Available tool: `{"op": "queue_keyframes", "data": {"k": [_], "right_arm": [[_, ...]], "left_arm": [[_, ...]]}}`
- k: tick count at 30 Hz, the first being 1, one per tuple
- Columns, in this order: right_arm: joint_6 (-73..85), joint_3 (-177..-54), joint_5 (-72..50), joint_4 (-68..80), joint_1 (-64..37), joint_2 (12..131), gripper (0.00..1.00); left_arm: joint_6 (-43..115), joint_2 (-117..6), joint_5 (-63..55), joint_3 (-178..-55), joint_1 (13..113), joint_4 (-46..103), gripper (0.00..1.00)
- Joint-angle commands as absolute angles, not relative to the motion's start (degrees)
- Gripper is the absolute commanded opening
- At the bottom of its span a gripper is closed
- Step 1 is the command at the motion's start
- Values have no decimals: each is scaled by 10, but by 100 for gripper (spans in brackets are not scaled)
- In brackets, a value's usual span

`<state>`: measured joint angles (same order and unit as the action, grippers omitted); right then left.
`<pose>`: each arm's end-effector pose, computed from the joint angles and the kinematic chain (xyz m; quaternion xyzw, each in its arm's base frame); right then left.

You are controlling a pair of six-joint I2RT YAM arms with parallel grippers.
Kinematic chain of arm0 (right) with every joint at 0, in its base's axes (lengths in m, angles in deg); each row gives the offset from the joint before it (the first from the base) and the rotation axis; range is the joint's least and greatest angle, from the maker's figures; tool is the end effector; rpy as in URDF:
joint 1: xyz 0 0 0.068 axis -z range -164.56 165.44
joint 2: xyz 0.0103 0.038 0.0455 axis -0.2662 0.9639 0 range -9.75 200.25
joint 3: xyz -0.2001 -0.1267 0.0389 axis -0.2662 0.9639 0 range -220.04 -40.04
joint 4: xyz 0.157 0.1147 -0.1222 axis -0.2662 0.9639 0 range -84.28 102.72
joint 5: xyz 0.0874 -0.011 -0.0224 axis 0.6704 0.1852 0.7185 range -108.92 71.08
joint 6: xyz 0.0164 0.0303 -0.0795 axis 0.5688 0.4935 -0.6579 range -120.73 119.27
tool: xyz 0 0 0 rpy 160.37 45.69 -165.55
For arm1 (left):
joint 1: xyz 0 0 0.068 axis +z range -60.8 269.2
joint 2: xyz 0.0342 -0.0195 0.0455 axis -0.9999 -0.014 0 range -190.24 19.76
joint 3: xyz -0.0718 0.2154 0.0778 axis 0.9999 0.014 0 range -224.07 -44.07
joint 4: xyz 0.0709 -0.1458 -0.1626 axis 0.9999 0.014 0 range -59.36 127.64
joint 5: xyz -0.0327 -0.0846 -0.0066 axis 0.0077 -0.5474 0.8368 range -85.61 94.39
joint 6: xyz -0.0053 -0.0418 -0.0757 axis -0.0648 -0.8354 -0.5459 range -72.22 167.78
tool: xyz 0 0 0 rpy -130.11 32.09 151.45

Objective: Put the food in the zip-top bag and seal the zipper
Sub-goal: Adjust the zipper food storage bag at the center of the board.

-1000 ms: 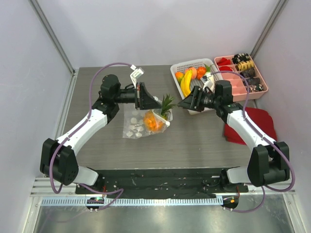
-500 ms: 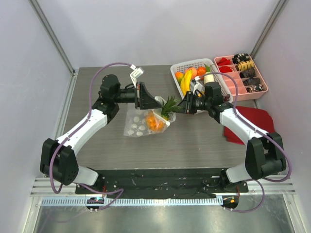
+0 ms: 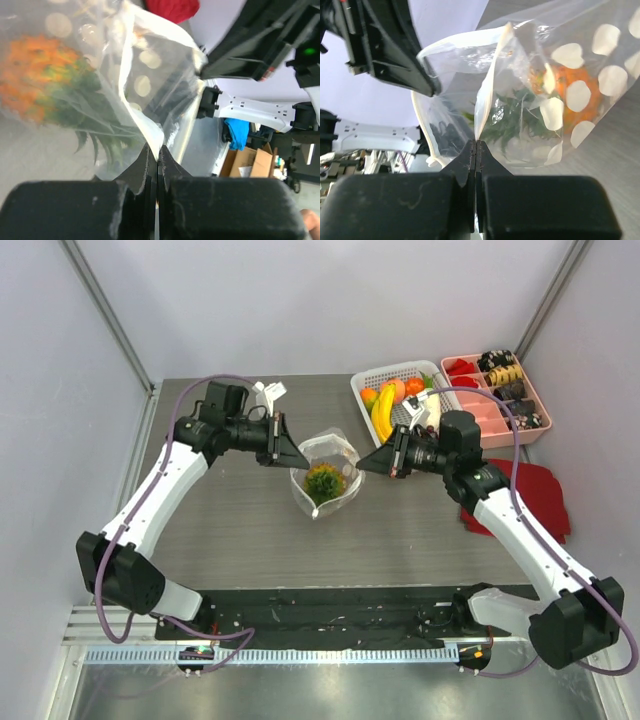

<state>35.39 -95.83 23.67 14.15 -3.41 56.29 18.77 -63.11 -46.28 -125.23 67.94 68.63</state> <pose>0.2371 0.1356 0.3033 -0.0957 0.7802 0.5124 0.3457 0.2564 -0.1632 0.3171 0.1261 0.8286 -0.5138 0.1832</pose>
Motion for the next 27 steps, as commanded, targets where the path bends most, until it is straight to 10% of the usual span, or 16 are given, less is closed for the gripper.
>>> {"op": "queue_keyframes", "data": {"k": [1,27], "right_arm": [[382,-990,220,174,-70,527,1],[370,-1021,161,223,-83,538,1]], "left_arm": [[197,-587,-439,-1284,678,824,0],[328,-543,-368,-1252,665,840,1]]}}
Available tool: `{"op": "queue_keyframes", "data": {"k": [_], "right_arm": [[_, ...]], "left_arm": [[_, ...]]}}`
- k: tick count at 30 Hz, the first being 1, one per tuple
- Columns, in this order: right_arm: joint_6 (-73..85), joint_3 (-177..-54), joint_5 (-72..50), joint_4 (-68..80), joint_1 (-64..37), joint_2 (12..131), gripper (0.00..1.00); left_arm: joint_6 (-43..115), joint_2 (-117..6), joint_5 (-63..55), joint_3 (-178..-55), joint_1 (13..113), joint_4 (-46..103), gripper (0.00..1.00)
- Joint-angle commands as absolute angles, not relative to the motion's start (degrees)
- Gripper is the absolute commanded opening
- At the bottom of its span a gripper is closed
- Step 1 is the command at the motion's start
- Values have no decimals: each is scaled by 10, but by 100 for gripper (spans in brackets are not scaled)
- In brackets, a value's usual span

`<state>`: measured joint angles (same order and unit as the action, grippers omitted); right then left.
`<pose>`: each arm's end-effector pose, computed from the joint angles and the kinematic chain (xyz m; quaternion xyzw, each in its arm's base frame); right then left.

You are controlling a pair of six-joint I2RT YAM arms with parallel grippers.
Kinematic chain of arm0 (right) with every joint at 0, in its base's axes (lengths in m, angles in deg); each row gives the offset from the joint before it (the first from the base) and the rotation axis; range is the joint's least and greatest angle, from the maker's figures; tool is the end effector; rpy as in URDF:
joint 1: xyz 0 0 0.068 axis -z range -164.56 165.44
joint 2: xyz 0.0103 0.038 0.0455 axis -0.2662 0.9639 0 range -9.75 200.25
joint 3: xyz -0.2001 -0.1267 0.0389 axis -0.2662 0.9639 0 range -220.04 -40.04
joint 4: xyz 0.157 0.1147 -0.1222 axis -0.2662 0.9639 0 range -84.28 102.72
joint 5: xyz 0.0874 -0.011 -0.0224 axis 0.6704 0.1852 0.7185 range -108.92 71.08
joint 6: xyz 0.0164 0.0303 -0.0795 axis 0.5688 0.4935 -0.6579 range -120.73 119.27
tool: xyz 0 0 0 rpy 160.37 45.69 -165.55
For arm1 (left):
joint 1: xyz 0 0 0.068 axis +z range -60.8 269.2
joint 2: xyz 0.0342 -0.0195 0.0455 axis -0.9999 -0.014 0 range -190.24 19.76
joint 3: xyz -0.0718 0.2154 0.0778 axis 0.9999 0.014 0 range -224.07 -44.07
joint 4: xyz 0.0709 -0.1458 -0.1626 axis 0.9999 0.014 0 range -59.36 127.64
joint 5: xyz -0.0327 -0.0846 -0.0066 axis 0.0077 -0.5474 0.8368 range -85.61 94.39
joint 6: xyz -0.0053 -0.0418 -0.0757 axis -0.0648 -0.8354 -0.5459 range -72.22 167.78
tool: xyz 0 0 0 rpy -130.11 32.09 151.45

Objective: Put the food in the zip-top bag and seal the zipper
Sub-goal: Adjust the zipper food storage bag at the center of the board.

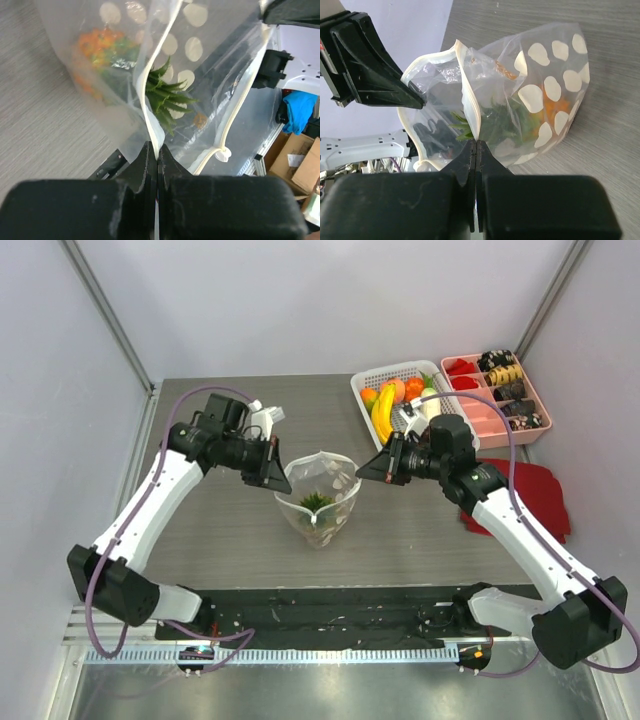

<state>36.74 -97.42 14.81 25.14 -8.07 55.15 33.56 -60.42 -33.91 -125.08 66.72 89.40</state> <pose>0.2233 0.1434 0.2912 -0.0515 0.8281 0.4670 0.3058 0.2238 -0.1439 0.2895 0.1557 0.8990 -0.3814 0.1484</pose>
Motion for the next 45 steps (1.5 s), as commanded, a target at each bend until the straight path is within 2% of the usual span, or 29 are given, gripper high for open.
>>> {"op": "queue_keyframes", "data": {"k": [1,2,3,5,8,9,10,14,17,28,31,35,40,41,43,45], "right_arm": [[364,-1021,162,224,-84,540,1],[357,-1012,159,227,-84,541,1],[350,-1006,156,227,-85,544,1],[334,-988,156,218,-86,553,1],[312,-975,154,216,-86,566,1],[307,-975,154,214,-85,568,1],[292,-976,155,214,-85,571,1],[284,-987,154,214,-86,583,1],[280,-994,155,210,-85,586,1],[256,-1012,175,194,-86,601,1],[216,-1029,197,190,-86,615,1],[189,-1062,205,198,-86,656,1],[158,-1092,228,200,-86,676,1],[143,-1096,233,202,-86,679,1],[124,-1108,237,221,-86,687,1],[91,-1118,232,239,-86,695,1]], "left_arm": [[327,-529,-352,-1246,666,830,2],[327,-526,-346,-1234,666,821,6],[327,-522,-340,-1226,666,811,18],[324,-525,-317,-1214,667,792,20],[322,-541,-307,-1218,666,777,41],[321,-546,-302,-1220,666,772,50],[313,-550,-294,-1224,667,770,55],[290,-578,-276,-1241,666,743,67],[270,-592,-289,-1253,663,720,69],[206,-695,-316,-1326,658,647,64],[222,-732,-319,-1350,657,651,59],[241,-749,-343,-1364,656,675,45],[277,-731,-344,-1354,656,707,39],[284,-727,-338,-1354,656,718,22],[300,-712,-322,-1361,656,733,3],[298,-684,-313,-1360,656,737,0]]}}
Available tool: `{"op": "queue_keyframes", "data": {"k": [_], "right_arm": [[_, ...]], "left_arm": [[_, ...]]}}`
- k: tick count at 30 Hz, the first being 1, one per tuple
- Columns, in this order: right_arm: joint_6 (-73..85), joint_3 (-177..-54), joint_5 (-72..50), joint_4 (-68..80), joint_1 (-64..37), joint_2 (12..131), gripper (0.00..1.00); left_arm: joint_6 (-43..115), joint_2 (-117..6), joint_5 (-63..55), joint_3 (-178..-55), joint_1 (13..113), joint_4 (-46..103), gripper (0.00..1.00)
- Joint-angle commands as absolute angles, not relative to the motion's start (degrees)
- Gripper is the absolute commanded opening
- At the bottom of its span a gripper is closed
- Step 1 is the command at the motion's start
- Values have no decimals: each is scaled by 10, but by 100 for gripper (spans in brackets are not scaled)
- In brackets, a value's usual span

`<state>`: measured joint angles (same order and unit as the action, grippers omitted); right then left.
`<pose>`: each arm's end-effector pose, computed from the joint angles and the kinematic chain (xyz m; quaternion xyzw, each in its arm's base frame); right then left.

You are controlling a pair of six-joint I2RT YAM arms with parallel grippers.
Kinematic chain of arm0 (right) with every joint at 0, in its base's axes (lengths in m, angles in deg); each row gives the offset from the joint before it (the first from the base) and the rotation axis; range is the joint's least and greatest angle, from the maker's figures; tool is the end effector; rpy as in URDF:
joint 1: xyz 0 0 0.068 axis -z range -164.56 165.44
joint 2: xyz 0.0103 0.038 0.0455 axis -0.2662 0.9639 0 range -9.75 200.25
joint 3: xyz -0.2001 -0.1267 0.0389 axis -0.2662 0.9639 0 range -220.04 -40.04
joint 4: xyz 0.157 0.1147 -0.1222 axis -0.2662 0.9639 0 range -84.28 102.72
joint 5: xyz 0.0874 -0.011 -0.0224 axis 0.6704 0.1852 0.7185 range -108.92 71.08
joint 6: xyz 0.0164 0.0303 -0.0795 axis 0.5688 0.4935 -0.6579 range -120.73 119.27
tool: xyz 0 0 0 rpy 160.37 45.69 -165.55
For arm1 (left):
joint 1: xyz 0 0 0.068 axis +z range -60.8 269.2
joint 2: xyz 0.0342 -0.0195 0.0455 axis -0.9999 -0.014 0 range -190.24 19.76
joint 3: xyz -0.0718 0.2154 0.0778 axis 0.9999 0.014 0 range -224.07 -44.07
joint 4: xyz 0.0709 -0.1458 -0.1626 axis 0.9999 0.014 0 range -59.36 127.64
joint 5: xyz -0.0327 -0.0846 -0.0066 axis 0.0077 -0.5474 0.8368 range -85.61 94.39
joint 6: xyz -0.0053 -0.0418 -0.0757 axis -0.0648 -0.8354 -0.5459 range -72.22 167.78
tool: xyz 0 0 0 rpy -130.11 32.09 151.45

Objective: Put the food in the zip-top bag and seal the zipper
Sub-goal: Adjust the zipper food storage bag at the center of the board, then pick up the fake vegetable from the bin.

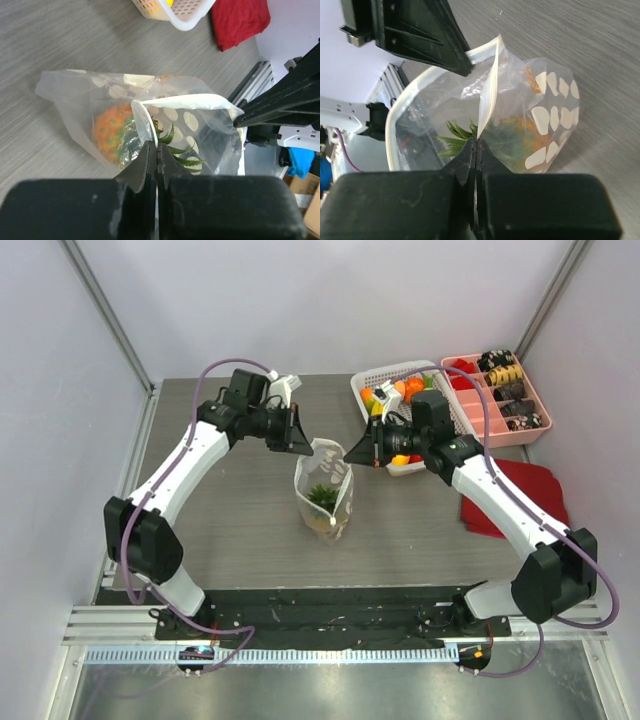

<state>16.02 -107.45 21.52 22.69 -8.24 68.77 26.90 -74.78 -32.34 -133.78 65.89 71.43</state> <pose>0.2633 0.1696 0.2948 -0.2261 0.7925 0.4449 0.3506 0.3014 -0.1796 0.2880 0.1375 0.8761 -0.4052 0.2224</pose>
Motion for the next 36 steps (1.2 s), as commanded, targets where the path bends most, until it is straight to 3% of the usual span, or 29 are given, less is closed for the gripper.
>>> {"op": "queue_keyframes", "data": {"k": [1,5,8,11,12,15,18,26,29,36], "right_arm": [[79,-1128,221,254,-86,701,1],[38,-1150,178,263,-85,721,1],[36,-1180,169,266,-86,747,15],[45,-1209,168,267,-84,764,40],[49,-1216,167,268,-81,766,54],[65,-1235,171,272,-57,768,72],[71,-1251,162,272,-7,766,83],[2,-1270,-2,314,80,777,83],[-37,-1261,-27,316,93,799,78],[-83,-1284,-42,333,121,878,75]], "left_arm": [[292,-669,-310,-1350,656,731,0],[258,-608,-282,-1320,649,722,0],[246,-572,-252,-1299,640,726,0],[230,-568,-237,-1283,639,733,0],[225,-570,-235,-1280,638,739,0],[210,-581,-223,-1277,639,741,0],[197,-585,-221,-1280,639,727,0],[173,-612,-186,-1323,640,728,0],[168,-623,-187,-1328,640,725,0],[168,-634,-194,-1333,642,718,0]]}}
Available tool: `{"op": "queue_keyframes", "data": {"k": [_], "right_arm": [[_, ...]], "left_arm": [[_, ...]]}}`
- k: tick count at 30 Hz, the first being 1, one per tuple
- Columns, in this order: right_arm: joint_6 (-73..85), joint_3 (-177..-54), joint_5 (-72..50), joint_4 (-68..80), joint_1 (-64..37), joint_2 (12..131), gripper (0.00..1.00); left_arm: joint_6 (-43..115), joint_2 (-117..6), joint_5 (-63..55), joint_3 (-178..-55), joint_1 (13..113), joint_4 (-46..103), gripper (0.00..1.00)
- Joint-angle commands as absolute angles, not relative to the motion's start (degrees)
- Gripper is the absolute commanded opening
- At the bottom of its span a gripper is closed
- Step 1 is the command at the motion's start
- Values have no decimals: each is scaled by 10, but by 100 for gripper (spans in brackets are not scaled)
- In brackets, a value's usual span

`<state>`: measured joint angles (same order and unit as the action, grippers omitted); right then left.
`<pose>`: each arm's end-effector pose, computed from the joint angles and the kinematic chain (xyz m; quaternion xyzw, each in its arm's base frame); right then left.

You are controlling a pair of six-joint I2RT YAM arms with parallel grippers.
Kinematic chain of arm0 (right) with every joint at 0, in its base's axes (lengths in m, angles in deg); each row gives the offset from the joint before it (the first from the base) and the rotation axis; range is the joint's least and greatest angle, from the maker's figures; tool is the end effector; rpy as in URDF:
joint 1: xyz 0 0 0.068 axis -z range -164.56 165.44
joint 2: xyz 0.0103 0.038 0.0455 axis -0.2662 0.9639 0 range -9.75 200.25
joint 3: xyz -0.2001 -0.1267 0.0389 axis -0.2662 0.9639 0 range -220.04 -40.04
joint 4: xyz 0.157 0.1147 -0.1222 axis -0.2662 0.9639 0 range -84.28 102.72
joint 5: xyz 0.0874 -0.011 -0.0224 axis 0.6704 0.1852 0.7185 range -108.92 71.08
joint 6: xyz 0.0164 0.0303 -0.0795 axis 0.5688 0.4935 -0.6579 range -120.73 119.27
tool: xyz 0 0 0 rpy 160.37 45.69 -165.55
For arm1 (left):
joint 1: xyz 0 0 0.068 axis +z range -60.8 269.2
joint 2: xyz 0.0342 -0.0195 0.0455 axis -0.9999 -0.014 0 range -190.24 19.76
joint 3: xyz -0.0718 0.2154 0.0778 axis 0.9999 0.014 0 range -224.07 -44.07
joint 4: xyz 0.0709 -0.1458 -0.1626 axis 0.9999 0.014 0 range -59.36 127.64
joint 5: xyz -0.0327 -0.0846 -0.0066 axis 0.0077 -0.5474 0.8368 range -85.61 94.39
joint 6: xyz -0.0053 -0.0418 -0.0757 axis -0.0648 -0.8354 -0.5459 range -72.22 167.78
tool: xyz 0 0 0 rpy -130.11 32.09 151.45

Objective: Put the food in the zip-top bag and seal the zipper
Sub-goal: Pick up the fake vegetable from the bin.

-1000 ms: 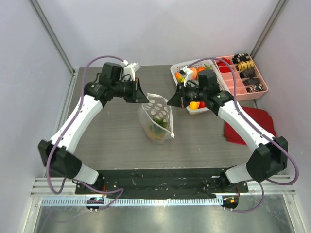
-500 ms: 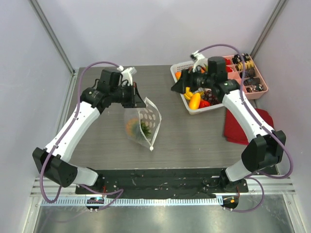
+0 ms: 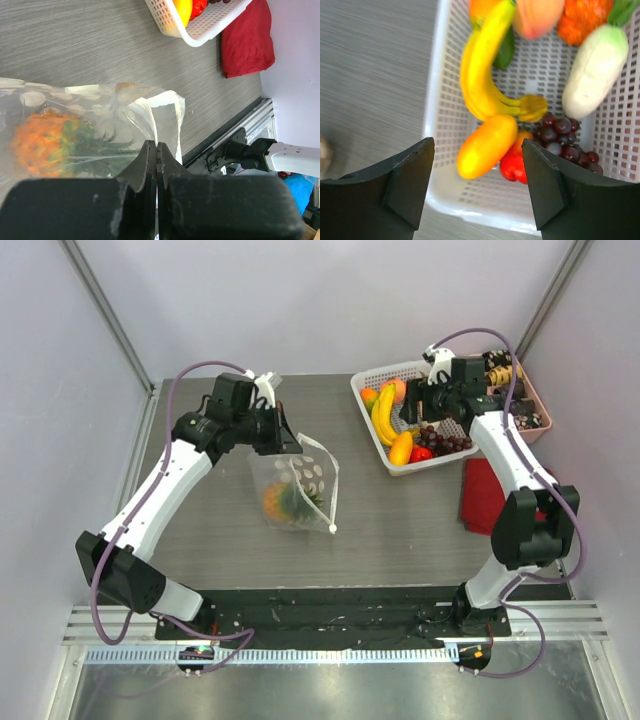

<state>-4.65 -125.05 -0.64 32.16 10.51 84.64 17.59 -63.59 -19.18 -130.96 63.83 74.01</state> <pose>0.3708 0.0560 0.2817 -0.1399 0.8708 0.1454 0.4484 0.2677 -0.1607 0.3225 0.0492 0.8895 -0.3571 0.2809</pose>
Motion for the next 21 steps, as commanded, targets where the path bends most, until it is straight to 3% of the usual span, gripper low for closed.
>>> {"op": "queue_keyframes", "data": {"k": [1,6,14,18,21], "right_arm": [[-86,-1290,-39,337,124,889,74],[-55,-1331,5,372,132,959,63],[-41,-1335,-104,224,140,979,69],[-82,-1483,-178,274,140,1070,69],[-97,-1587,-187,322,141,1143,62]], "left_arm": [[168,-635,-195,-1334,642,719,0],[172,-636,-198,-1334,642,718,0],[174,-636,-200,-1328,645,714,0],[176,-639,-202,-1330,646,716,0],[177,-637,-201,-1325,647,714,0]]}}
